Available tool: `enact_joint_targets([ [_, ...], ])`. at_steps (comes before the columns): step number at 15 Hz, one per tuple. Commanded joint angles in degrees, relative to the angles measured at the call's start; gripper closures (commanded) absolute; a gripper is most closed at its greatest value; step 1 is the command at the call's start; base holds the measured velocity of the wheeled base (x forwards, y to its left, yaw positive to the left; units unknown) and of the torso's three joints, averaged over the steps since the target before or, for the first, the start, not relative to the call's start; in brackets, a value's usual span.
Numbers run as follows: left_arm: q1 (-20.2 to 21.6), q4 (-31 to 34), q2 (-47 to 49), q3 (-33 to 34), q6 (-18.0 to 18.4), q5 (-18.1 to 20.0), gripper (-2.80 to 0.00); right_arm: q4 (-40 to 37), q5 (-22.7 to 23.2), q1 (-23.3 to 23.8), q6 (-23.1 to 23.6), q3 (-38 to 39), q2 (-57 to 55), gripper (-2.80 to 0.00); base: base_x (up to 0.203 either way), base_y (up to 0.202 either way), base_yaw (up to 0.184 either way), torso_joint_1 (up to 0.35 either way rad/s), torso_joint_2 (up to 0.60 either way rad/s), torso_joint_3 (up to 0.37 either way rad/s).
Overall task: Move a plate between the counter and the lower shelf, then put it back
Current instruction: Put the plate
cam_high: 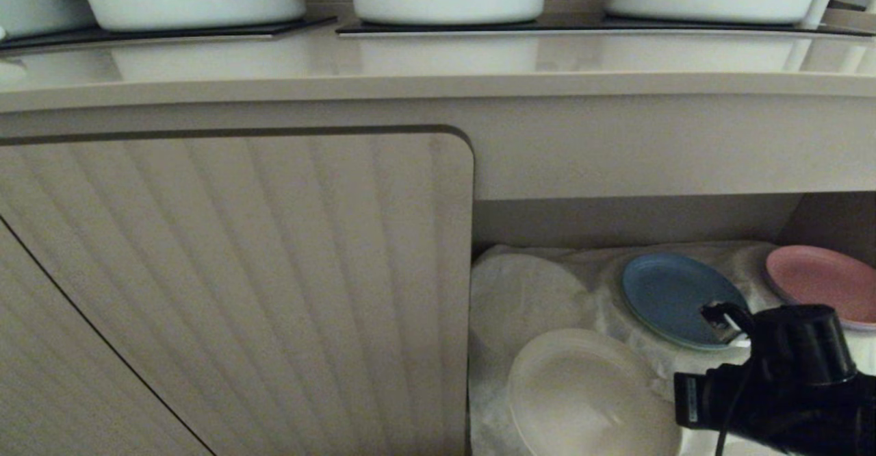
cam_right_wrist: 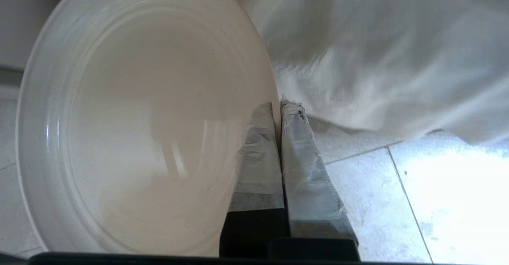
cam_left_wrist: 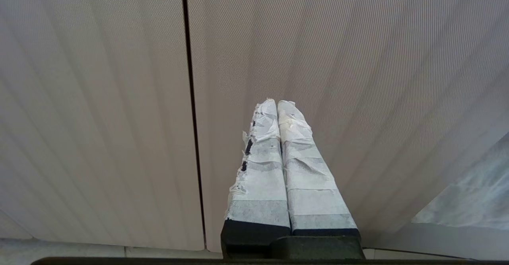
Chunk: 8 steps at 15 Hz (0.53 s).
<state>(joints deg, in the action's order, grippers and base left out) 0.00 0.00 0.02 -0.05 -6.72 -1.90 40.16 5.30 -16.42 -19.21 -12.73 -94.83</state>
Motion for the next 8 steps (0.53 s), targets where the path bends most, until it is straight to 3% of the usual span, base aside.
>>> enact_joint_targets([
  [1,0.0,0.0,0.0,0.0,-0.1,0.0,0.00,0.1,0.1,0.0,-0.1,3.4,5.3,0.00,0.000,0.000,0.000,0.000,0.00,0.000],
  [8,0.0,0.0,0.0,0.0,-0.1,0.0,0.00,-0.3,-0.1,0.0,0.0,10.7,11.6,0.00,0.000,0.000,0.000,0.000,0.00,0.000],
])
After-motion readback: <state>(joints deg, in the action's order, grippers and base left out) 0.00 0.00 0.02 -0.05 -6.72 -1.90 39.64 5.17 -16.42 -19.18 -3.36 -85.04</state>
